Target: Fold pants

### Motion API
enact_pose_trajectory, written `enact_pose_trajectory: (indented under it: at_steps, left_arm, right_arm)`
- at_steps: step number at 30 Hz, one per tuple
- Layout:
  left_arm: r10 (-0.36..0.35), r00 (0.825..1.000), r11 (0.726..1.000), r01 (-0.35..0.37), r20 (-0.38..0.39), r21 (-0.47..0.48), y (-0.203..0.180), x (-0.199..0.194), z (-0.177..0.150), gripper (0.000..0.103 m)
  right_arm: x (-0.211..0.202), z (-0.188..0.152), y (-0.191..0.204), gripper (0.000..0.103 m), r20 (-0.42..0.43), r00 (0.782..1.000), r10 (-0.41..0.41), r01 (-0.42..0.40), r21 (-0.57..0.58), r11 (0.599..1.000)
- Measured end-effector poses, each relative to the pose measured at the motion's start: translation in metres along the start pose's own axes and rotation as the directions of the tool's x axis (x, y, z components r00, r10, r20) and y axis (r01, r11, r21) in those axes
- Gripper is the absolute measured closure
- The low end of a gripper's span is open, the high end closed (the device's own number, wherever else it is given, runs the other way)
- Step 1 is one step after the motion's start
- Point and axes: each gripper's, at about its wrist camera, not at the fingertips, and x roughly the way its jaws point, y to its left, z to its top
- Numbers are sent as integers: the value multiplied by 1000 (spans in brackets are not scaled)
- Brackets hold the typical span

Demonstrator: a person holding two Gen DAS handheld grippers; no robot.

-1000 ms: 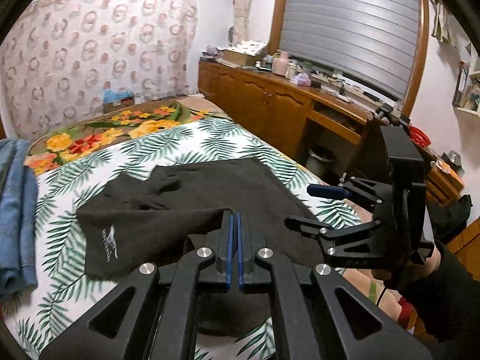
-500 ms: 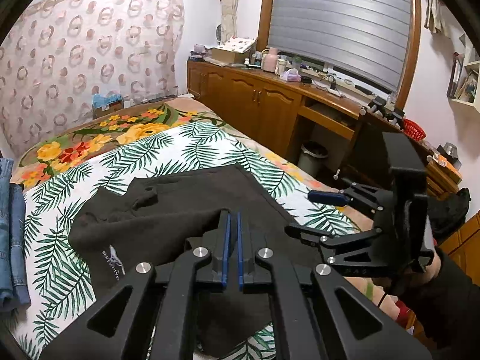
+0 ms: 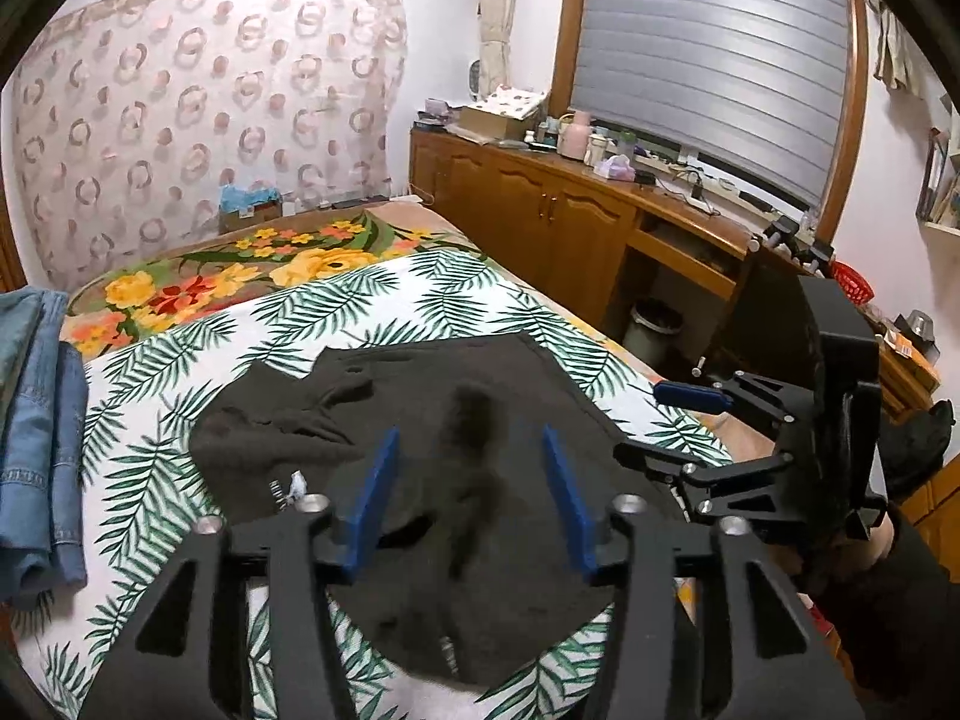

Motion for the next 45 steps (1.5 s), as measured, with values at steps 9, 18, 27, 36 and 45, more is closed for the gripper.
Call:
enact_pose_trajectory:
  at_steps: [9,18,27,36,45]
  left_arm:
    - [35,999,999,-35,0,-39,19,-4,-19,28]
    - [53,994,996,-59,-93,-67,35,24,-51,28]
    - [91,974,993,-105,-208,-55,37,51,-77,28]
    - [107,971,991,-123,-213,-60,44,47,-91,28]
    - [136,973,990,-142,-186,-16,41,47,-95,26]
  right_arm:
    - [1,-3,-1,34,6,1000,9,-9,0,1000]
    - [19,-4,6,34,-28,999,37,-37,-11,999]
    - [34,3,8,40,-46,998,48,-49,-23,999]
    - [51,1,19,48,-100,992,76,-81,-54,995]
    - [71,5,21,65,-159,984,82,-95,-72,993]
